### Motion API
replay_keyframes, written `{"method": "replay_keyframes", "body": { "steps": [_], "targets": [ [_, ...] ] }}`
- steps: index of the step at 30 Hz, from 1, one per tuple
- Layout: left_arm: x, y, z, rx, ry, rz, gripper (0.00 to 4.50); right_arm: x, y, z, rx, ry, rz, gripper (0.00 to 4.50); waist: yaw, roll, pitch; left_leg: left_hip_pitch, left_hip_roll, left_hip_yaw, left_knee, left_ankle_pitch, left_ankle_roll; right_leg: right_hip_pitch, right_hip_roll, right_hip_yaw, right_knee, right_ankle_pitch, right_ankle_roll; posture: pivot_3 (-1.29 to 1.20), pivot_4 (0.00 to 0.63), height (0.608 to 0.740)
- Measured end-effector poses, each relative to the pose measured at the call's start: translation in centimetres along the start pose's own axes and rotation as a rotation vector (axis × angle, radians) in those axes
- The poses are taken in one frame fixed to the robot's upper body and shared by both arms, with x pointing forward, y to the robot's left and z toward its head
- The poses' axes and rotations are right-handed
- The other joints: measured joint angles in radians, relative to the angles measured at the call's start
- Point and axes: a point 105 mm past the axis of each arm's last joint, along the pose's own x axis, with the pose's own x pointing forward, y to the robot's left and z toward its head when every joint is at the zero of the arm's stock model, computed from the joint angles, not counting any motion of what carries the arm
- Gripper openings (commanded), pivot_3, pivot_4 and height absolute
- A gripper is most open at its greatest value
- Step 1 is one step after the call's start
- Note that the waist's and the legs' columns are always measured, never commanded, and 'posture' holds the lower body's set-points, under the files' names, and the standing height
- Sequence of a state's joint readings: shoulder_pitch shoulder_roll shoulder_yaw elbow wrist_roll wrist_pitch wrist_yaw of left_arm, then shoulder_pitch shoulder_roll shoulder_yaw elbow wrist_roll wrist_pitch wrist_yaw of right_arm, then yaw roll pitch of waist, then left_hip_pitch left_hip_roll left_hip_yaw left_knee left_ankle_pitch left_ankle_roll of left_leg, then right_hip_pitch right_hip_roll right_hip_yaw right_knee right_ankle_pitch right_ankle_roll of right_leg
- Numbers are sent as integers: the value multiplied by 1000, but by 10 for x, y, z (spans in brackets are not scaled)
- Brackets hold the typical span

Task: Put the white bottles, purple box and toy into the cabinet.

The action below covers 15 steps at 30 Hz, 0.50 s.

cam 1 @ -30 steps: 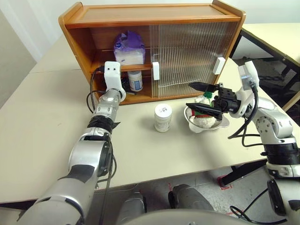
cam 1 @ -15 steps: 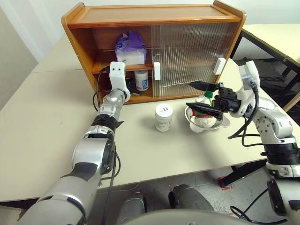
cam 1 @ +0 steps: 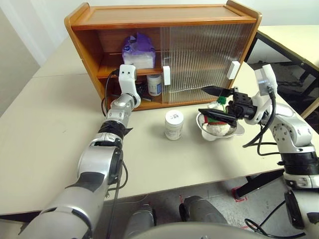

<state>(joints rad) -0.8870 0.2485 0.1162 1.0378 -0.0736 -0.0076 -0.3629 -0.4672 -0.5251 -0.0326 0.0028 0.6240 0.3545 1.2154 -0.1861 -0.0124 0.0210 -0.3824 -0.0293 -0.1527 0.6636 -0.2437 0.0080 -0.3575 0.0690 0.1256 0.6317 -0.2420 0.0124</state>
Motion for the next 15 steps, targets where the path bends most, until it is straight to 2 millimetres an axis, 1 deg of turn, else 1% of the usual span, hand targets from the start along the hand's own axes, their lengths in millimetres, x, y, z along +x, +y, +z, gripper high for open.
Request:
{"method": "replay_keyframes", "body": {
  "steps": [4, 7, 8, 11, 13, 15],
  "targets": [
    [-9, 3, -7, 10, -1, -8, 26, 0, 0, 0, 2, -1, 1, 4500, -8, 0, 0, 0, 0, 1, 0, 0, 0, 0, 1, 0, 0, 0, 0, -263, 0, 740],
    [-20, 6, -23, 5, 37, 1, 594, 0, 0, -1, 4, -1, 1, 4500, -11, 0, 0, 0, 0, 2, 0, 0, 0, 0, 1, -1, 0, 0, 0, -258, 2, 740],
    [-25, 7, -30, -3, 54, 5, 877, 0, -1, -1, 4, -1, 1, 4500, -12, 0, 0, 0, 0, 2, 0, 0, 0, -1, 1, -1, 0, 0, 0, -258, 2, 740],
    [-44, 9, -48, -30, 82, -6, 1946, 1, -1, -2, 7, -2, 1, 4500, -13, 0, 0, -1, 0, 3, 0, 0, 0, -1, 1, -1, 0, 0, 0, -254, 6, 740],
    [-55, 7, -50, -40, 76, -35, 2575, 2, 0, -2, 8, -3, 2, 4500, -11, 0, 0, -1, 0, 3, 0, 0, 0, -2, 1, -1, 0, 0, 0, -253, 8, 740],
    [-65, 5, -47, -44, 60, -62, 3247, 2, 0, -3, 8, -1, 3, 4500, -8, 0, 0, -1, 0, 3, 0, -1, -1, -2, 1, 0, 0, -1, 0, -253, 12, 740]
  ]
}}
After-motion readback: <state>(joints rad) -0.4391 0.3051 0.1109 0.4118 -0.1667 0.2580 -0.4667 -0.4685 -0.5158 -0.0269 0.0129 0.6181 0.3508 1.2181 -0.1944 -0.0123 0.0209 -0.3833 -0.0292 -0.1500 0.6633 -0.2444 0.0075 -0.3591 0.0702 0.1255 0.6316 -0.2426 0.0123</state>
